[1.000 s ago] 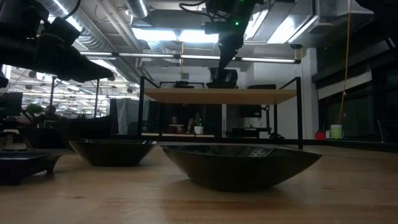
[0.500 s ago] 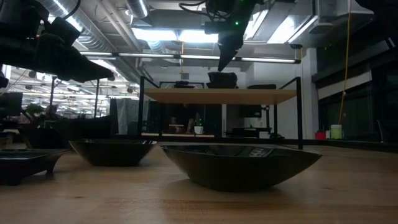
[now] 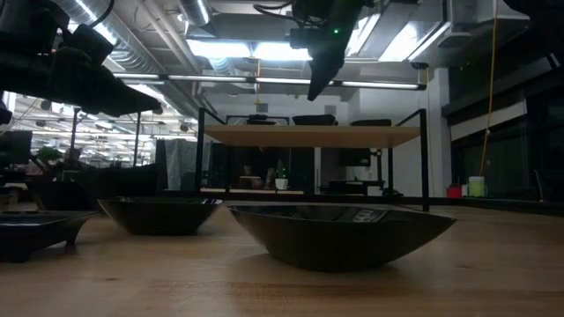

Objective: Pick & Place Mini shaped plates
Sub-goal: Stack the distorted square plate on top of the distorted square plate on the shelf

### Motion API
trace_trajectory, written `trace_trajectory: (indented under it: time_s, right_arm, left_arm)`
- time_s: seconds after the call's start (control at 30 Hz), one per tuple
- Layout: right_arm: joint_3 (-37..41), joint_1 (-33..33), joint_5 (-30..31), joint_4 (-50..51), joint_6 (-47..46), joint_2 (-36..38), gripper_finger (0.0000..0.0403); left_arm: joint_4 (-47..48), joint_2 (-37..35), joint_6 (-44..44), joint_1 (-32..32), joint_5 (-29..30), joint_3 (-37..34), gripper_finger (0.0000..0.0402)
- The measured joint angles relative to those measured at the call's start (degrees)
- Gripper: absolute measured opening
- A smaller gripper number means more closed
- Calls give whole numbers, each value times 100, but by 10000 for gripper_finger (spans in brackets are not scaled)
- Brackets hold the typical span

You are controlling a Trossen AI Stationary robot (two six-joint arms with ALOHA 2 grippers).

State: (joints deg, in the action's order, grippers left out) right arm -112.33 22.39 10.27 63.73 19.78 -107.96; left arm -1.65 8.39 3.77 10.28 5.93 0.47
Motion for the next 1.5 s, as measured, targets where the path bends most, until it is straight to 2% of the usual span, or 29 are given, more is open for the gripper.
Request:
trace_trajectory:
  time_s: [0.13,0.57,0.77,0.93,1.1,1.27,1.5]
  right_arm:
    - [0,-54,-277,174,-73,0,80]
    - [0,-730,-299,257,-197,-2,80]
    - [0,-1114,-391,400,-261,-2,44]
    - [0,-1341,-692,545,-269,-2,7]
    - [0,-1557,-1176,572,-465,-2,7]
    - [25,-1797,-1203,682,-482,-2,3]
    - [476,-2096,-1192,655,-613,-4,6]
  left_arm:
    - [2,-1,0,0,0,0,104]
    - [2,1,0,0,-2,2,104]
    - [0,0,0,0,0,0,104]
    - [2,1,0,-2,0,2,104]
    - [1,1,0,0,-1,0,104]
    - [1,1,0,-1,-2,1,104]
    - [0,0,0,-2,-2,1,104]
